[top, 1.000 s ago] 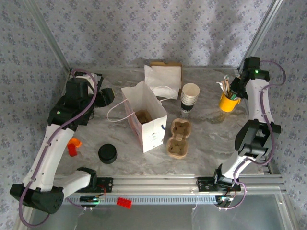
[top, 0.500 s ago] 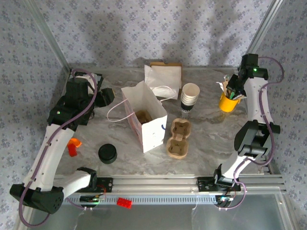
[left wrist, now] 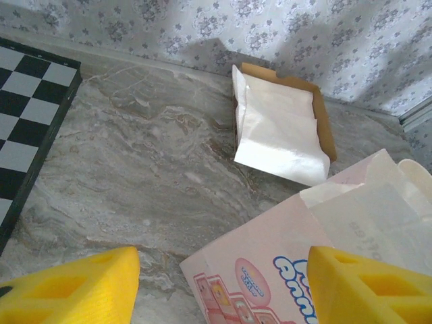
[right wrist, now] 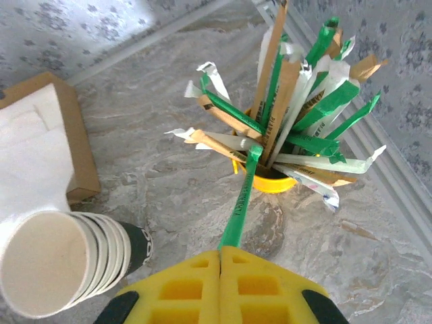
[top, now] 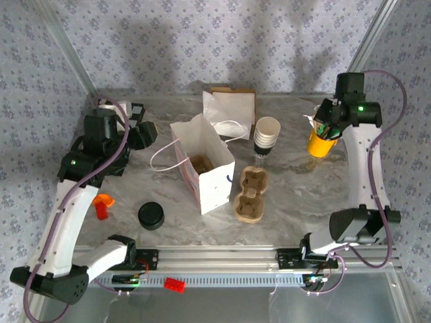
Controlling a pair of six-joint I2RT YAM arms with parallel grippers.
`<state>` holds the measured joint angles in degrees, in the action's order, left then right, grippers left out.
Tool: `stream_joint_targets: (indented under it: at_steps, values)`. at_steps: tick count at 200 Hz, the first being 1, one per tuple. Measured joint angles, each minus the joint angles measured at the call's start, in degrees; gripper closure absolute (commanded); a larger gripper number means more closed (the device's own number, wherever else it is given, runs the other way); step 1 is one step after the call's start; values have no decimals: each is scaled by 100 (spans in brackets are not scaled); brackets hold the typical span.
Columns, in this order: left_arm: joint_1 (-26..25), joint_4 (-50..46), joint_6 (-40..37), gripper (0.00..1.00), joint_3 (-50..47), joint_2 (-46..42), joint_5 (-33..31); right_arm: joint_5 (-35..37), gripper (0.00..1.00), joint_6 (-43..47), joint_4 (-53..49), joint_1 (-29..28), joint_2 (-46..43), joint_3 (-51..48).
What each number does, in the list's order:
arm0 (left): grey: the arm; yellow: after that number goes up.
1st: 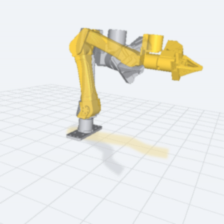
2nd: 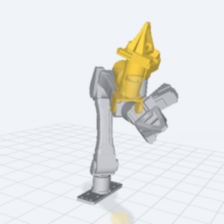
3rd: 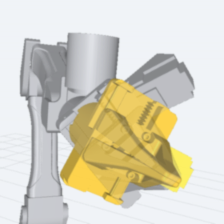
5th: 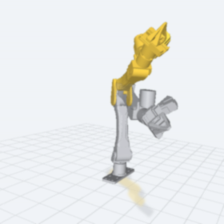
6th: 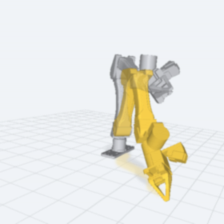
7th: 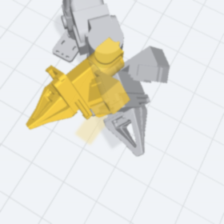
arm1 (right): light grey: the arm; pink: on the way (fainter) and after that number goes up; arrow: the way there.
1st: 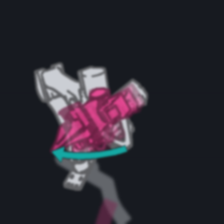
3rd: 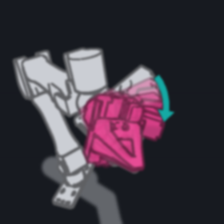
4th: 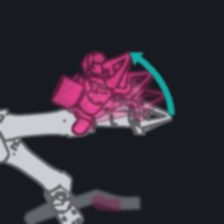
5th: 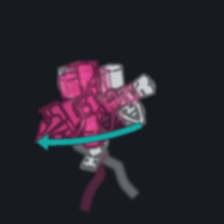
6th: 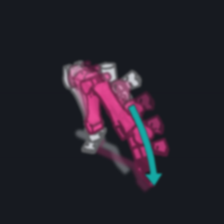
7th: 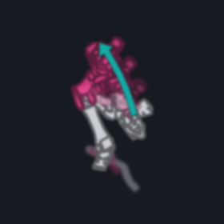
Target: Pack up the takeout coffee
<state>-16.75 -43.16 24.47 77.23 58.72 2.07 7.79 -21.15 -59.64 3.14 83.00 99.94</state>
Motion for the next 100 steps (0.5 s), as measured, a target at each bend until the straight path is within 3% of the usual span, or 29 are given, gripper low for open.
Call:
stream_joint_targets:
  at_steps: [100]
  values:
    - [0, -387, 385, 33, 151, -92, 332, -173, 99, -39, -55, -1176, -844, 717]
